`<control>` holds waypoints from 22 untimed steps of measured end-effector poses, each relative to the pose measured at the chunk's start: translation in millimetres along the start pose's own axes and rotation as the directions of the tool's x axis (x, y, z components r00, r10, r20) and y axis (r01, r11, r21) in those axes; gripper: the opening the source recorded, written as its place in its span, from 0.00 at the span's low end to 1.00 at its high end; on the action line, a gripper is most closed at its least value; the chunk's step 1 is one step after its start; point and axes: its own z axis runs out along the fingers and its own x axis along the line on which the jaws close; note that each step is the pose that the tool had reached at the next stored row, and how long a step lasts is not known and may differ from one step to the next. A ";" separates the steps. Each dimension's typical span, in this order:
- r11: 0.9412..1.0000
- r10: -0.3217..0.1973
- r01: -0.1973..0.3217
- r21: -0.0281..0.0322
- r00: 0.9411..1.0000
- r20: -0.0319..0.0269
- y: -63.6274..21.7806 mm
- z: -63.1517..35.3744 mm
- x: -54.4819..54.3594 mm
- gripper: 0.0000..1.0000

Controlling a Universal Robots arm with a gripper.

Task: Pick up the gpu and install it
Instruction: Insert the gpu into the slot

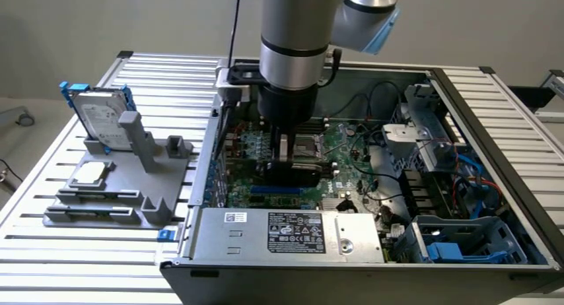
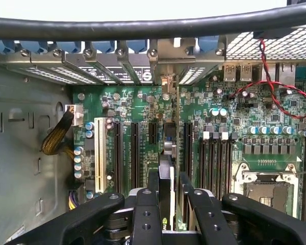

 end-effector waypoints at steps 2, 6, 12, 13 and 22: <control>1.000 0.000 0.000 -0.004 1.000 0.000 0.0 1.0 0.0 0.27; 1.000 -0.001 0.001 -0.011 1.000 0.000 -0.1 3.7 0.1 0.27; 0.999 -0.004 0.004 -0.035 1.000 0.014 -0.4 7.1 1.5 0.27; 0.999 -0.004 0.005 -0.035 1.000 0.016 -0.4 7.2 1.9 0.27; 0.999 -0.006 0.007 -0.035 1.000 0.025 -1.9 7.6 3.9 0.27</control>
